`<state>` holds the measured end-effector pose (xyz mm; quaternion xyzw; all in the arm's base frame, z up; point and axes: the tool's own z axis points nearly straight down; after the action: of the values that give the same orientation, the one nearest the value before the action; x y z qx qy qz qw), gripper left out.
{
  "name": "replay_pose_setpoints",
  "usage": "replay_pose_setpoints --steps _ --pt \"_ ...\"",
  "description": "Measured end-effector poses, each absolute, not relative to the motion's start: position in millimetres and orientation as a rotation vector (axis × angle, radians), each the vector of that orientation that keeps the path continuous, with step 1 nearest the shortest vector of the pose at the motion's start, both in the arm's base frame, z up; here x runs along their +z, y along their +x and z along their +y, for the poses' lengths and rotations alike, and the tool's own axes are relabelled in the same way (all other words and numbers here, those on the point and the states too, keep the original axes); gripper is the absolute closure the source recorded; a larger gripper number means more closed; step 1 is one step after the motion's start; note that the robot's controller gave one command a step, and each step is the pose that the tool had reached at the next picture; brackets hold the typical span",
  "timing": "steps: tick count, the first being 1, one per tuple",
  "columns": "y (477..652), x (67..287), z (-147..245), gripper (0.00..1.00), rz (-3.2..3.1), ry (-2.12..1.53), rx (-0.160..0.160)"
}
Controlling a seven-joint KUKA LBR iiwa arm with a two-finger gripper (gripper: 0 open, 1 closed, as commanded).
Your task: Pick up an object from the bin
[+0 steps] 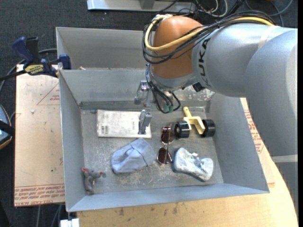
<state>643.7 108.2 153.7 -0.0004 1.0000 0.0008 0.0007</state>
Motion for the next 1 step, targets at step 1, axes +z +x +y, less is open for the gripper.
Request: replay_pose_setpoints --steps 1 --pt "612.6 105.3 115.4 0.0 3.133 -0.168 0.002"
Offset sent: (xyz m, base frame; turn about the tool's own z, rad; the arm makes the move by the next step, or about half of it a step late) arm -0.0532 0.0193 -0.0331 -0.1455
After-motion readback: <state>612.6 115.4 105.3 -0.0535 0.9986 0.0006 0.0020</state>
